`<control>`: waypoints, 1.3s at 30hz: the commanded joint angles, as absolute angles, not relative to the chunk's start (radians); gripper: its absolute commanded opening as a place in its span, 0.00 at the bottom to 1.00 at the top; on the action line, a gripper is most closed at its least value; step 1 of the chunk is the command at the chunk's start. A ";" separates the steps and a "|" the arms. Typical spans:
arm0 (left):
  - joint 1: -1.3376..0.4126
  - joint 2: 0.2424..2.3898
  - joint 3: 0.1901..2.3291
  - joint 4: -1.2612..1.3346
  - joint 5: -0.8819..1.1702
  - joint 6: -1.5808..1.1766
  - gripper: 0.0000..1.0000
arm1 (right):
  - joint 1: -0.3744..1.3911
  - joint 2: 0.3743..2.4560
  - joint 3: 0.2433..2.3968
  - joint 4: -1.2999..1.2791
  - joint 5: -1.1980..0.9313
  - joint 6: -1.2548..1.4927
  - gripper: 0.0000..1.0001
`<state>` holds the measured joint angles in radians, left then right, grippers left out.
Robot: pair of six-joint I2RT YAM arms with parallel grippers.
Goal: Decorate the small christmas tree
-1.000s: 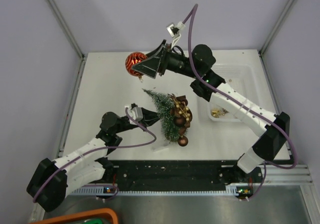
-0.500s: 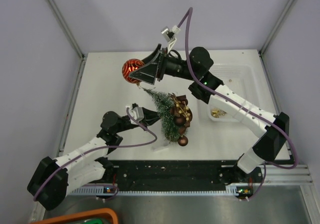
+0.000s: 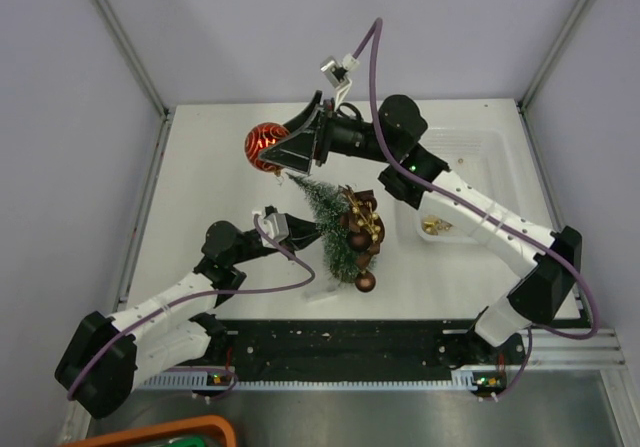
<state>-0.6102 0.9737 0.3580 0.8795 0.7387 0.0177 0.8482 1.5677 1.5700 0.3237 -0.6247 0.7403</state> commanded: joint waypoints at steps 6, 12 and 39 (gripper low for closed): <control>-0.615 0.970 0.374 0.870 0.741 0.025 0.00 | 0.848 1.483 1.554 0.279 -0.561 0.678 0.45; -0.615 0.966 0.373 0.870 0.739 0.026 0.00 | 0.830 1.489 1.559 0.262 -0.549 0.678 0.44; -0.615 0.959 0.364 0.868 0.733 0.026 0.00 | 0.776 1.440 1.488 0.224 -0.454 0.696 0.41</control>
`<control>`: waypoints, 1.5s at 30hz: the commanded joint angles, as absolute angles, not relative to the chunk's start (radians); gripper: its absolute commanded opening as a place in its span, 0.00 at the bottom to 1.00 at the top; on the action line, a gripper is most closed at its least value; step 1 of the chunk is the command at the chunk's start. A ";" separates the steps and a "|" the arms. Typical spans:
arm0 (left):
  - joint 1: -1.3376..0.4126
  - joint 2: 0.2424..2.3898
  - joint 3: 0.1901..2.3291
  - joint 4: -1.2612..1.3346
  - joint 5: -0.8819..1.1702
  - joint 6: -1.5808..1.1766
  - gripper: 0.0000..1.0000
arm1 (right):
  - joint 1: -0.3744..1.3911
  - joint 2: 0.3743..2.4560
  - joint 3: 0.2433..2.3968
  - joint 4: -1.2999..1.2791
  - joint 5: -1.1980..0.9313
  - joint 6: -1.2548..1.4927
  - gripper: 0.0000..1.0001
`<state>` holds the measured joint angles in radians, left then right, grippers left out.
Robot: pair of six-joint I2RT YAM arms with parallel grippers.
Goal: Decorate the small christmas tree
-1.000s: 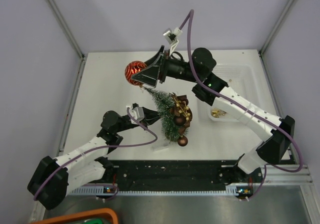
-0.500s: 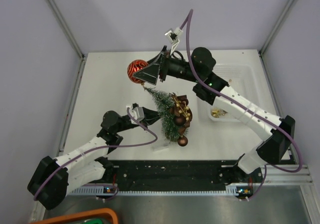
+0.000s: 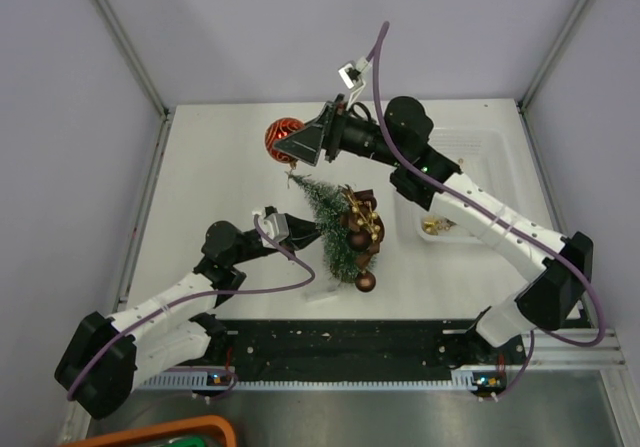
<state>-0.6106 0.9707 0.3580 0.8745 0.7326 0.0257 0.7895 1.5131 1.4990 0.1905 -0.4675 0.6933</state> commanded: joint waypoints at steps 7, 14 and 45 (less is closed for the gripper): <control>-0.615 0.959 0.362 0.868 0.732 0.021 0.00 | 0.758 1.358 1.391 0.259 -0.453 0.713 0.41; -0.617 0.959 0.364 0.867 0.736 0.018 0.00 | 0.742 1.309 1.329 0.265 -0.443 0.715 0.41; -0.615 0.976 0.387 0.862 0.744 0.021 0.00 | 0.646 1.169 1.166 0.250 -0.331 0.707 0.94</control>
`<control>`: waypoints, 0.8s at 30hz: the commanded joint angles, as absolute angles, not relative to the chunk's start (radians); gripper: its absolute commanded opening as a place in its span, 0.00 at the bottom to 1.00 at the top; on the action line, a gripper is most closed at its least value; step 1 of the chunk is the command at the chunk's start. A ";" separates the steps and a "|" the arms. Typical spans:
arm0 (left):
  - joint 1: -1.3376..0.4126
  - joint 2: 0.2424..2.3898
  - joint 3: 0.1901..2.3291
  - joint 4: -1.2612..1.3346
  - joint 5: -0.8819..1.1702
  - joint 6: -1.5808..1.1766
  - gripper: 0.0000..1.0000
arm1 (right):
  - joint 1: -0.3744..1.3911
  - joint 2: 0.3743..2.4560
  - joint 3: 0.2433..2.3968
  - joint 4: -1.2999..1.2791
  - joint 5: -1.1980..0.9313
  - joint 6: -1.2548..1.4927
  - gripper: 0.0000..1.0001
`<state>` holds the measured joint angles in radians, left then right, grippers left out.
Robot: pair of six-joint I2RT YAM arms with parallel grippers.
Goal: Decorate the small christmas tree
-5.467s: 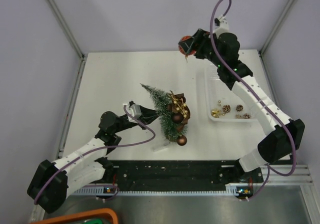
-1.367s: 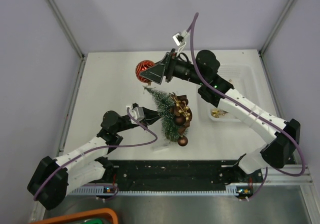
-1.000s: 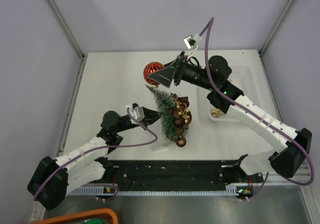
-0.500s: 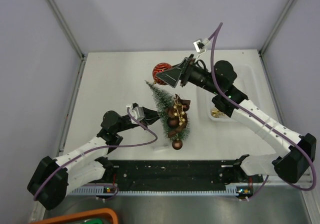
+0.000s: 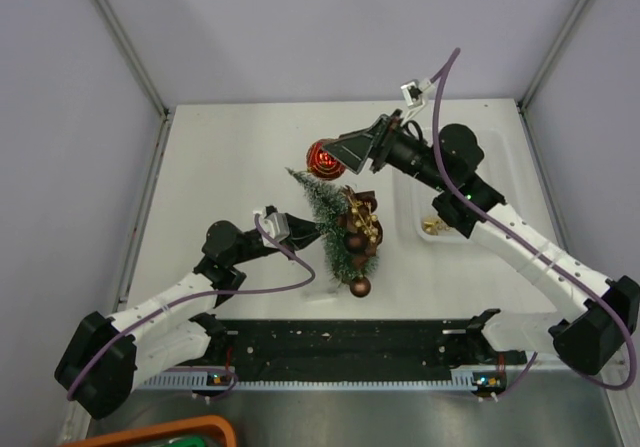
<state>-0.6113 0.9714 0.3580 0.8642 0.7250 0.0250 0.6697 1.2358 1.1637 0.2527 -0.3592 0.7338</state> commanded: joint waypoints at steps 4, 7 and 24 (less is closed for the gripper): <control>-0.615 0.973 0.387 0.858 0.742 0.021 0.00 | 0.609 1.121 1.154 0.167 -0.290 0.664 0.98; -0.615 0.969 0.388 0.854 0.741 0.026 0.00 | 0.572 1.082 1.132 0.097 -0.255 0.640 0.99; -0.617 0.966 0.396 0.838 0.729 0.035 0.00 | 0.534 1.078 1.054 -0.377 0.221 0.508 0.99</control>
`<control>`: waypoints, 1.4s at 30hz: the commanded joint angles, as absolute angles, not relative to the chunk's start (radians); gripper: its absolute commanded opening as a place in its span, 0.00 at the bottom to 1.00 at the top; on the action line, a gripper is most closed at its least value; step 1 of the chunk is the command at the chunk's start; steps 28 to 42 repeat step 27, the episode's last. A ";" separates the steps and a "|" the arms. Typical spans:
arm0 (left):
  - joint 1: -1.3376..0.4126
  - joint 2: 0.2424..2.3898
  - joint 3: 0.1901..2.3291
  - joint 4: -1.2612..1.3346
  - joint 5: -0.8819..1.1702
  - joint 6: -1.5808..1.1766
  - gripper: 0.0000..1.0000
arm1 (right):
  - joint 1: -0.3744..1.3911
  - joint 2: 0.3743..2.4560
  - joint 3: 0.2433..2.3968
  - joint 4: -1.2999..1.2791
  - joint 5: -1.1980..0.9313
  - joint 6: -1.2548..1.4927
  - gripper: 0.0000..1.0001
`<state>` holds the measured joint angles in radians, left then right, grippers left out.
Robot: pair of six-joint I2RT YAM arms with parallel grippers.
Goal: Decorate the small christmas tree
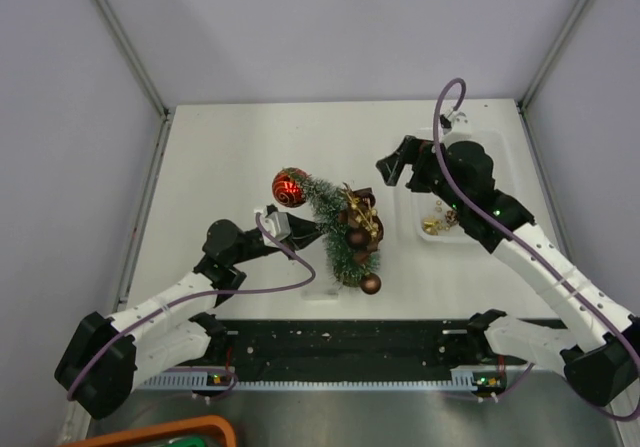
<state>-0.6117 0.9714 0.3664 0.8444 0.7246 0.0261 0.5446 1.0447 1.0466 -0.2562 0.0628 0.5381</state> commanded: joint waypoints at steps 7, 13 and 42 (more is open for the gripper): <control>-0.615 0.956 0.405 0.819 0.704 0.078 0.00 | 0.534 1.063 1.017 -0.371 0.242 0.492 0.99; -0.614 0.942 0.397 0.810 0.719 0.077 0.00 | 0.535 1.046 0.996 -0.359 0.242 0.486 0.99; -0.606 0.893 0.383 0.750 0.724 0.063 0.05 | 0.534 1.032 0.992 -0.342 0.225 0.477 0.99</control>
